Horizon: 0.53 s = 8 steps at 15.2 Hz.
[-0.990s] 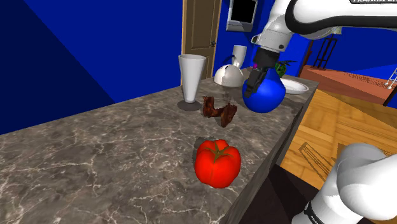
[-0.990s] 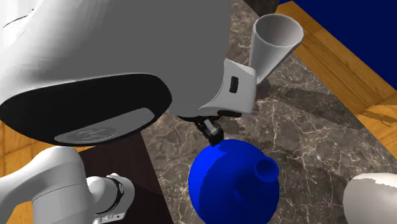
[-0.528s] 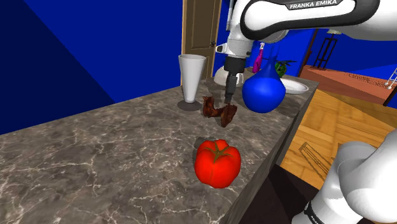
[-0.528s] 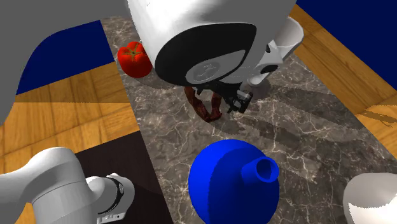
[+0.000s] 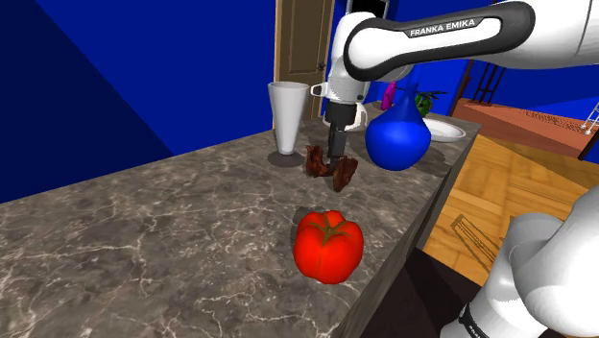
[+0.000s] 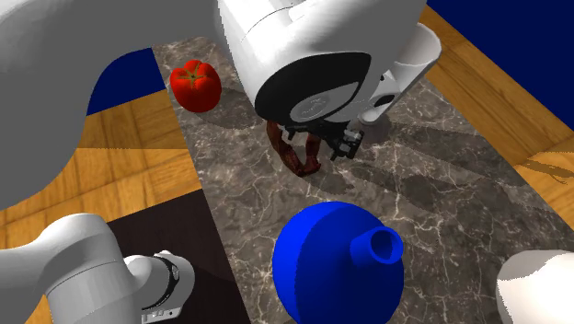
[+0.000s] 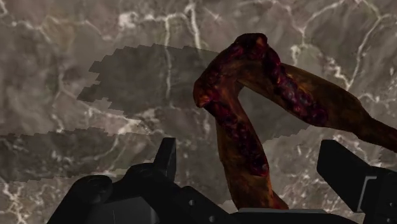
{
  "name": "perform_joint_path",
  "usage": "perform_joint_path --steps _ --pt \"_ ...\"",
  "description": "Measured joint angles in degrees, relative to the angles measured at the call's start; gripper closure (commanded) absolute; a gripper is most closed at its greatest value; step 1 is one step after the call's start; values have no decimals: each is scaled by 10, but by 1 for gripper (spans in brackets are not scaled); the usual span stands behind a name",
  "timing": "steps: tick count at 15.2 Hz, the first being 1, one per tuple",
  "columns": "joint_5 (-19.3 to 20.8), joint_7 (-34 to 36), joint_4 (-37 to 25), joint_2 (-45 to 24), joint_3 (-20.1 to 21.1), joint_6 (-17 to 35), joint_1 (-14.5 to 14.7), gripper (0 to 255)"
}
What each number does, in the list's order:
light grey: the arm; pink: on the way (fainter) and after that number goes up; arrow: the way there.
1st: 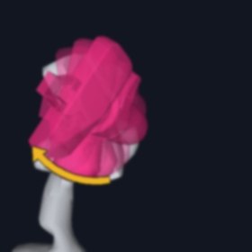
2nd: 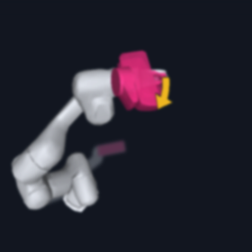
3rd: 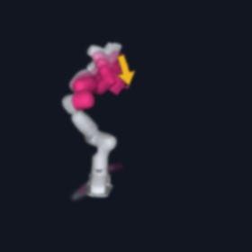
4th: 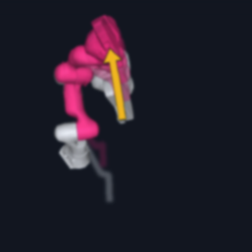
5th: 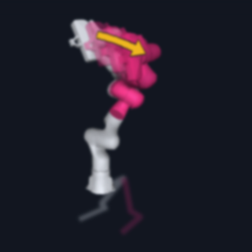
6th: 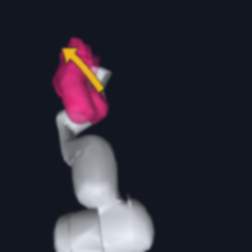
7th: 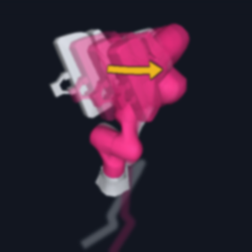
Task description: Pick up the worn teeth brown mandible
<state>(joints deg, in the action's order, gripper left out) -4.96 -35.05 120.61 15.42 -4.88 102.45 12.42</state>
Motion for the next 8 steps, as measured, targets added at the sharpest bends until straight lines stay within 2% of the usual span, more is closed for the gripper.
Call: perform_joint_path --steps 1,2,8 --pt "0 0 6 -1 0 5 0 0" --pt "-1 0 9 -1 1 9 1 255" --pt "-1 0 16 -2 1 16 1 255"
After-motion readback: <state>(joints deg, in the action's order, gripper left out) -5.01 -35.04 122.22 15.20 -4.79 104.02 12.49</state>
